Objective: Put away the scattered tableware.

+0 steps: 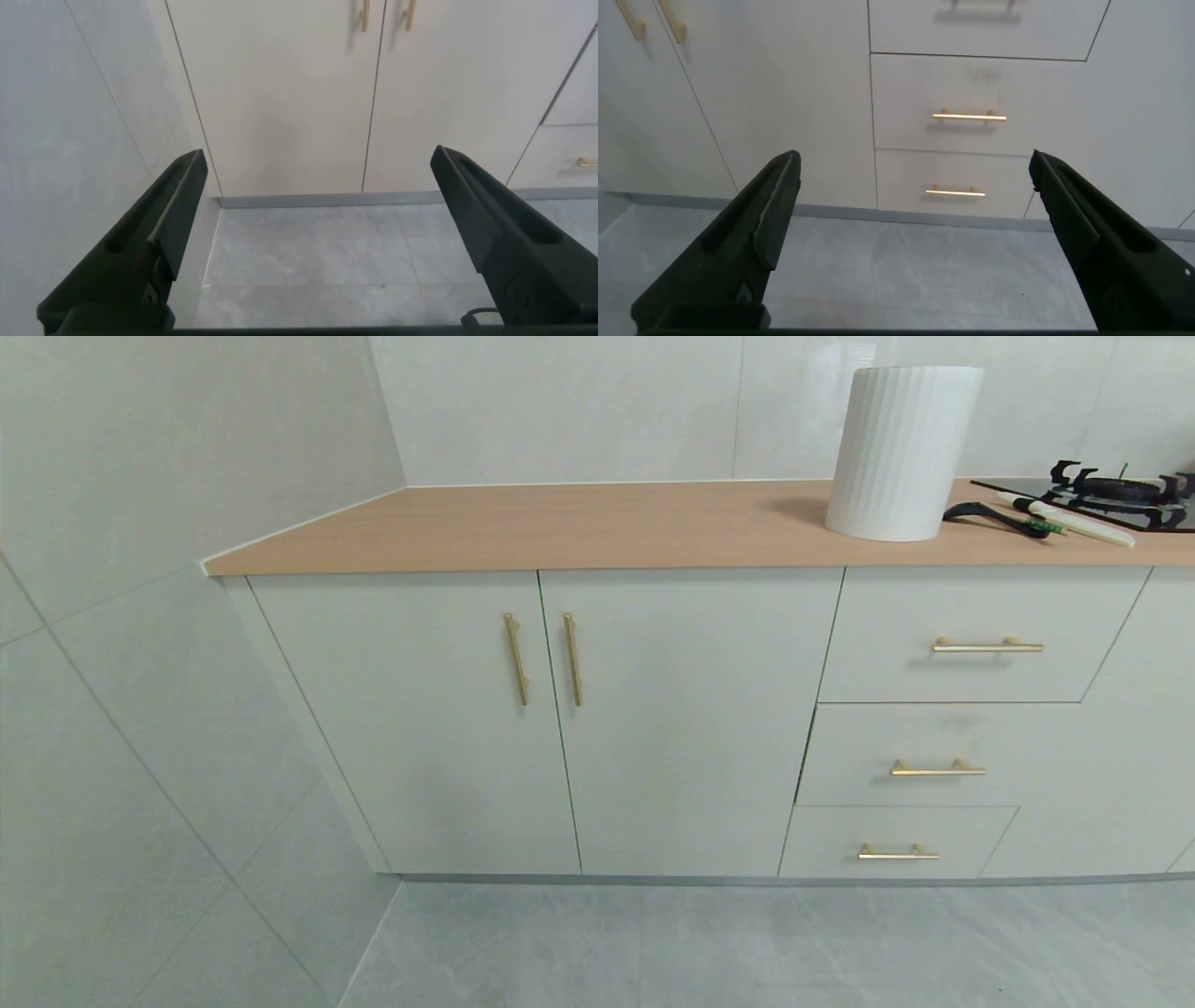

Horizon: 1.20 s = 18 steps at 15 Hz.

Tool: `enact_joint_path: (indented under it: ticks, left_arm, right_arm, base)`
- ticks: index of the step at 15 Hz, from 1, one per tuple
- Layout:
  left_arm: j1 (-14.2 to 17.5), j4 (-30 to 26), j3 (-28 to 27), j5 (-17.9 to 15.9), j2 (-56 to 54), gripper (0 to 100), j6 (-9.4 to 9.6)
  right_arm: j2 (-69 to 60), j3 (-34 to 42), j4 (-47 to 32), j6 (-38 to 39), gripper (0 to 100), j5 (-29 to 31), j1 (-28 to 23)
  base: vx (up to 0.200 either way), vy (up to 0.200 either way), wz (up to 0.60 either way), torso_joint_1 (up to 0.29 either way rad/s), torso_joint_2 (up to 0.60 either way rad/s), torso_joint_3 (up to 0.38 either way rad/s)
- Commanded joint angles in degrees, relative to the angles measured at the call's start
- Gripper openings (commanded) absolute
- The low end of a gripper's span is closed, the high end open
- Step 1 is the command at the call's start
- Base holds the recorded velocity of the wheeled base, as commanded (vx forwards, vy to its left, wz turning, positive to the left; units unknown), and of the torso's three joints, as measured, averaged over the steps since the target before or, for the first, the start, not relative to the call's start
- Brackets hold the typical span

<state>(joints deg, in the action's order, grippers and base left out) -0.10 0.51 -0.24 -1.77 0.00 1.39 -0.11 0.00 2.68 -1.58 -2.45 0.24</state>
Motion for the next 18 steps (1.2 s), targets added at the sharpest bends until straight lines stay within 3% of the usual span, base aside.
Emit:
enact_joint_path:
  ticks: [1, 12, 18]
  left_arm:
    - [0.0, 0.0, 0.0, 0.0, 0.1, 100, 0.02]
    - [0.0, 0.0, 0.1, 0.0, 0.1, 100, 0.02]
    - [0.0, 0.0, 0.0, 0.0, 0.1, 100, -0.07]
  right_arm:
    - [0.1, 0.0, 0.0, -0.1, 100, 0.0, 0.0]
    - [0.1, 0.0, 0.0, -0.1, 100, 0.1, 0.0]
    - [0.1, 0.0, 0.0, -0.1, 100, 0.1, 0.0]
  base:
    - [0.000, -0.200, 0.00, -0.002, 0.00, 0.002]
    - [0.000, -0.200, 0.00, 0.003, 0.00, 0.001]
    - [0.000, 0.000, 0.00, 0.000, 0.00, 0.000]
